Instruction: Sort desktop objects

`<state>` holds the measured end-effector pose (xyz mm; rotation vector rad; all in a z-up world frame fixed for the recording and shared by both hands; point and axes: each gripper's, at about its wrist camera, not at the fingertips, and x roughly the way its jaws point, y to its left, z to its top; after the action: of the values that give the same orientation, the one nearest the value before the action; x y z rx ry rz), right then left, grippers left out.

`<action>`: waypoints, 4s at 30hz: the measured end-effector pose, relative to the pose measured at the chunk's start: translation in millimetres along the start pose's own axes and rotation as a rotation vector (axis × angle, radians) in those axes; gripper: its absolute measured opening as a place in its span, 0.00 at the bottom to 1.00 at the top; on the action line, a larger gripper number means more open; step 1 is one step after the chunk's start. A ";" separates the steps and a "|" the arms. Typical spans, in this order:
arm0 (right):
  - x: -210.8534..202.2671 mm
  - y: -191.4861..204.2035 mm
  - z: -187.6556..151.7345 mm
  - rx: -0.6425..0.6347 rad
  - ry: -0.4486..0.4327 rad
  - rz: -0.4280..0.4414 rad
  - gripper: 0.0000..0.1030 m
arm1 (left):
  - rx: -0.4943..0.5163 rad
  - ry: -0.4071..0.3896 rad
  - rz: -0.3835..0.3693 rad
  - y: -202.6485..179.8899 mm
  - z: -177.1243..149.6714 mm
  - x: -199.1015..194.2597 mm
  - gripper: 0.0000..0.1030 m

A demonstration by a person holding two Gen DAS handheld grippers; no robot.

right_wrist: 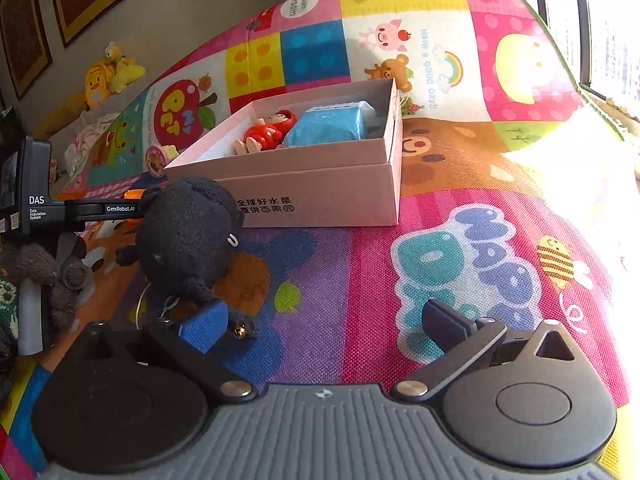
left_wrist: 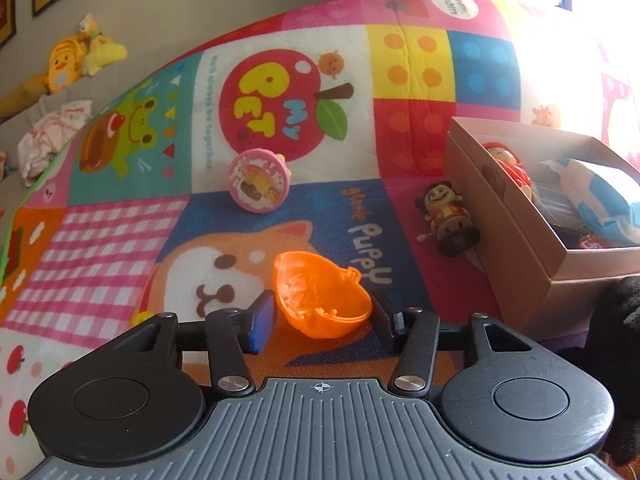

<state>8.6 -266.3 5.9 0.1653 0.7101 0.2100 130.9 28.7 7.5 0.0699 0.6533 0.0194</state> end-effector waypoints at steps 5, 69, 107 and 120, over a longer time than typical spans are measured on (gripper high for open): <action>1.8 3.9 -0.3 -0.020 0.010 -0.015 1.00 | -0.012 -0.004 -0.082 -6.8 -15.8 -32.5 0.54; -28.6 -15.7 22.0 0.058 -0.096 0.007 0.98 | 0.033 0.031 -0.262 -37.3 -71.2 -86.5 0.98; -22.2 -19.7 -13.4 -0.092 0.058 -0.078 1.00 | 0.108 0.051 -0.238 -49.6 -69.9 -82.9 1.00; -17.5 1.0 -19.9 -0.155 0.077 -0.141 1.00 | 0.114 0.057 -0.451 -82.4 -51.8 -73.8 1.00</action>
<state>-17.6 -268.1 2.2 -0.0413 0.7758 0.1359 40.5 -53.5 5.4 0.0308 0.7150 -0.4524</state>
